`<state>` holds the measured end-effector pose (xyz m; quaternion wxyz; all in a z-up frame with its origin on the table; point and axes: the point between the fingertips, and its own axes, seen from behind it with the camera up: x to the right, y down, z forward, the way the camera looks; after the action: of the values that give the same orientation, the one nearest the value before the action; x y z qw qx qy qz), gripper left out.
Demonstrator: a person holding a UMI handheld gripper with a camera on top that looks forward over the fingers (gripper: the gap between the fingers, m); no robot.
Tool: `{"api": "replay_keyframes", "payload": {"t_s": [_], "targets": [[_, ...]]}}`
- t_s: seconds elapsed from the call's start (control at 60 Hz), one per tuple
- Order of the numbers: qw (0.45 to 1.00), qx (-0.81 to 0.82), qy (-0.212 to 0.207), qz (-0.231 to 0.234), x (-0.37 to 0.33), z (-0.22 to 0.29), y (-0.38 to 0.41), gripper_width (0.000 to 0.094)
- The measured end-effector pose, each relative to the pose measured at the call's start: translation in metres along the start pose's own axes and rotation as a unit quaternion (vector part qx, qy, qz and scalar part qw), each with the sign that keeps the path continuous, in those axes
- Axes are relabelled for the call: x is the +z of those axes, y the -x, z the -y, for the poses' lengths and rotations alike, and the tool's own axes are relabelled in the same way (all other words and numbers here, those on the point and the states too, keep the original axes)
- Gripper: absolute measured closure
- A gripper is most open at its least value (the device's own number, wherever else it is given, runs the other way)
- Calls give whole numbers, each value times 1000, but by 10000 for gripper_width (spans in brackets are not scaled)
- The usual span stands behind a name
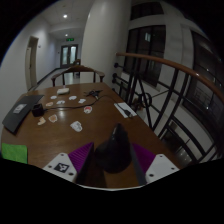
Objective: Arrange mouse
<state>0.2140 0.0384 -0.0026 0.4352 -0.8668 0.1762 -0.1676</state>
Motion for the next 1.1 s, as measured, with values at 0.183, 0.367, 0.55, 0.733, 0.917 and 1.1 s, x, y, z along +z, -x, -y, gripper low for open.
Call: {"api": "replay_keyframes", "payload": {"t_s": [0.183, 0.367, 0.55, 0.733, 0.917, 1.1], "targets": [[1000, 1, 2, 5, 18, 11, -3, 342], [1000, -19, -5, 12, 15, 13, -3, 396], [999, -30, -33, 17, -3, 25, -1, 395], [996, -43, -75, 6, -78, 67, 22, 396], [989, -62, -120, 68, -199, 94, 139, 396], [977, -89, -84, 175, -239, 20, 271, 399]]}}
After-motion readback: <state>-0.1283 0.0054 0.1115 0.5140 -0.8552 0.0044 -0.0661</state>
